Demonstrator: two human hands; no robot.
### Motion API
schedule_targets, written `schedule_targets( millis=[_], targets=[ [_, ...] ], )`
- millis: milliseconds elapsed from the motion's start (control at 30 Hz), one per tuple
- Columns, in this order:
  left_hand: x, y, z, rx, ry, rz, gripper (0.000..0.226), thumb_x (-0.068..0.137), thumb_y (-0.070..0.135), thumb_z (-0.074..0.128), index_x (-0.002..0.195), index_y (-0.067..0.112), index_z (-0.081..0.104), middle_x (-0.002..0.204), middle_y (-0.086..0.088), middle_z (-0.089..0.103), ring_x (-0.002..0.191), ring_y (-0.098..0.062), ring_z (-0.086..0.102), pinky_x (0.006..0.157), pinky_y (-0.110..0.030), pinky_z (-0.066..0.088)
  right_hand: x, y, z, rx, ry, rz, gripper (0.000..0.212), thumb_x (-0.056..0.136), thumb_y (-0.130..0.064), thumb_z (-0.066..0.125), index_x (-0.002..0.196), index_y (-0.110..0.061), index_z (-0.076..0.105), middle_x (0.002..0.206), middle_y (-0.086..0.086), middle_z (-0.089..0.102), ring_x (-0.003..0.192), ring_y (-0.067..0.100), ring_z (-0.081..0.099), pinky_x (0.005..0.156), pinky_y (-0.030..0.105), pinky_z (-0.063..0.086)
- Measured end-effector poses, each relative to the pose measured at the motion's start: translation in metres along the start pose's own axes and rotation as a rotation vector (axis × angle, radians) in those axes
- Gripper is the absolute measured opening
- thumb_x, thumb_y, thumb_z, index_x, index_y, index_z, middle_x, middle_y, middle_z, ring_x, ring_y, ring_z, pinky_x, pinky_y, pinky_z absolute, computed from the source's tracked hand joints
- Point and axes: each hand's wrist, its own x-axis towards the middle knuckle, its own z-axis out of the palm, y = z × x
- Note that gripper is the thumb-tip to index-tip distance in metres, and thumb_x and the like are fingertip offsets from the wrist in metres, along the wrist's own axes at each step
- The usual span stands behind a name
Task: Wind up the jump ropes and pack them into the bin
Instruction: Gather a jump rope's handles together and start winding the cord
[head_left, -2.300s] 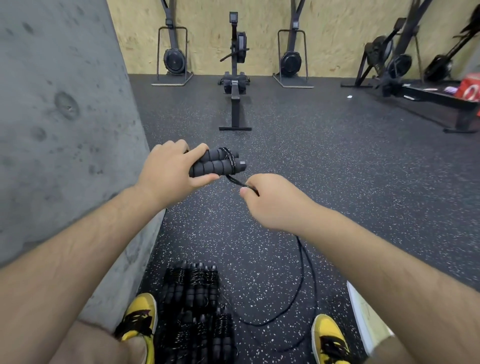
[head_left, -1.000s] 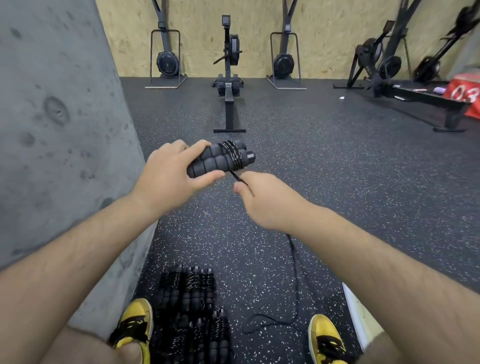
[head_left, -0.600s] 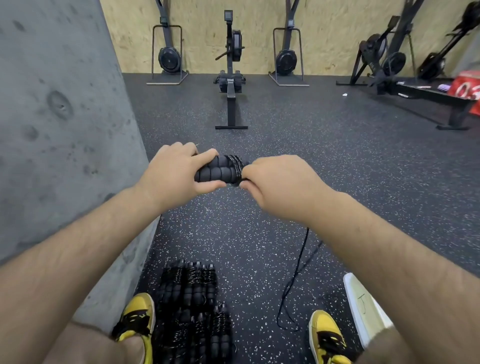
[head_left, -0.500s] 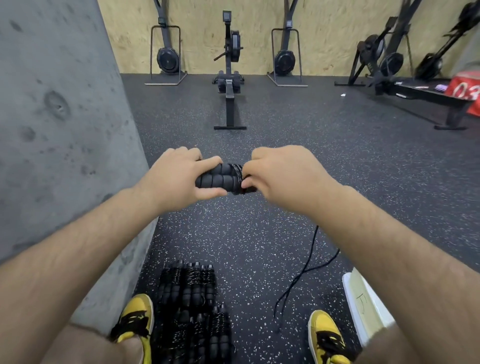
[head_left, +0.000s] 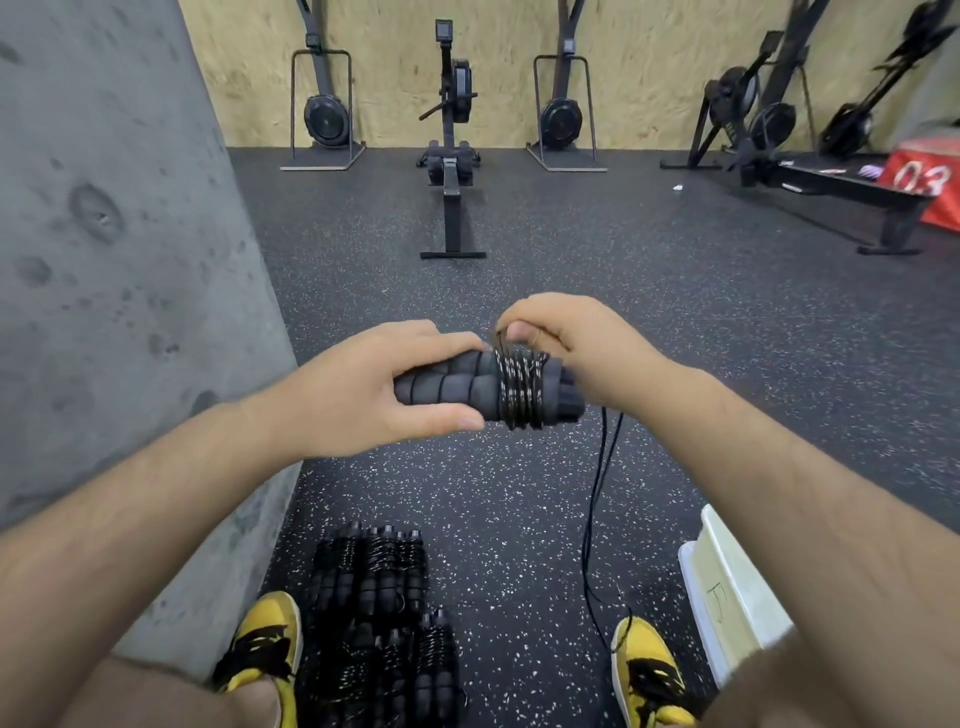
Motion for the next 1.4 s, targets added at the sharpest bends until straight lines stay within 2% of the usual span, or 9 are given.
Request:
schedule_targets(
  millis=[133,300,400,533,800,933,1067,1200,1400],
  targets=[
    [0.002,0.005,0.003,0.006,0.155,-0.061,0.051,0.084,0.066,0.062,0.126,0.036,0.058,0.089,0.012,0.057,0.091,-0.012,0.056,0.085,-0.036,0.048,-0.002,-0.009,0.018,0.356,-0.118,0.159,0.018,0.091,0.013,0.051,0.097,-0.002,0.058,0.086,-0.002,0.059,0.074,0.004,0.055,0.070,0.021,0.048],
    [0.006,-0.004,0.007,0.027,0.273,-0.180,0.057,0.083,0.068,0.057,0.130,0.036,0.059,0.091,0.010,0.060,0.092,-0.010,0.056,0.088,-0.037,0.048,-0.002,-0.028,0.036,0.356,-0.176,0.308,0.035,0.103,-0.009,0.039,0.073,-0.021,0.051,0.066,-0.006,0.051,0.053,0.003,0.044,0.047,0.013,0.034],
    [0.011,-0.013,0.009,0.075,0.316,-0.216,0.052,0.083,0.069,0.056,0.125,0.038,0.059,0.087,0.012,0.059,0.088,-0.011,0.055,0.082,-0.036,0.048,-0.001,-0.038,0.038,0.431,-0.141,0.329,0.028,0.106,-0.024,0.037,0.085,-0.026,0.054,0.069,-0.009,0.055,0.057,0.007,0.049,0.052,0.018,0.040],
    [0.011,-0.039,0.006,0.243,0.351,-0.286,0.060,0.083,0.078,0.053,0.128,0.038,0.057,0.086,0.006,0.055,0.087,-0.018,0.054,0.078,-0.037,0.045,-0.004,-0.044,0.038,0.305,-0.225,0.322,0.030,0.105,-0.035,0.035,0.098,-0.024,0.062,0.083,0.002,0.066,0.066,0.018,0.058,0.067,0.039,0.051],
    [0.002,-0.077,0.003,0.603,0.218,-0.304,0.072,0.079,0.084,0.040,0.125,0.032,0.061,0.081,0.001,0.051,0.077,-0.030,0.056,0.065,-0.035,0.038,-0.015,-0.065,0.015,-0.076,-0.203,0.082,0.029,0.103,-0.033,0.041,0.077,-0.021,0.046,0.071,-0.006,0.051,0.062,0.013,0.046,0.053,0.032,0.030],
    [0.002,-0.072,0.008,0.645,0.154,-0.228,0.073,0.081,0.082,0.041,0.125,0.029,0.062,0.082,-0.001,0.051,0.072,-0.028,0.051,0.065,-0.035,0.038,-0.014,-0.067,0.005,-0.394,-0.075,-0.103,0.021,0.104,-0.036,0.034,0.094,-0.024,0.047,0.086,-0.005,0.056,0.077,0.023,0.054,0.062,0.034,0.033],
    [0.002,-0.062,0.013,0.584,0.073,-0.051,0.072,0.083,0.081,0.045,0.128,0.027,0.061,0.088,-0.001,0.054,0.073,-0.026,0.050,0.067,-0.034,0.034,-0.007,-0.057,-0.001,-0.503,0.073,-0.205,0.038,0.103,-0.041,0.025,0.109,-0.028,0.060,0.098,-0.008,0.062,0.085,0.021,0.063,0.064,0.032,0.043],
    [-0.001,-0.043,0.018,0.420,0.035,0.084,0.066,0.086,0.076,0.056,0.129,0.025,0.058,0.092,0.002,0.053,0.078,-0.020,0.047,0.073,-0.036,0.042,0.002,-0.036,-0.007,-0.358,0.165,-0.188,0.037,0.099,-0.047,0.033,0.101,-0.031,0.066,0.093,-0.009,0.064,0.083,0.020,0.063,0.062,0.031,0.043],
    [-0.004,-0.001,0.009,0.235,0.038,0.081,0.074,0.085,0.070,0.062,0.140,0.021,0.053,0.104,0.007,0.055,0.093,-0.013,0.050,0.088,-0.028,0.039,0.003,-0.007,-0.003,0.119,-0.024,0.045,0.019,0.099,-0.037,0.056,0.084,-0.030,0.065,0.069,-0.012,0.061,0.064,0.003,0.051,0.064,0.028,0.043]
  ],
)
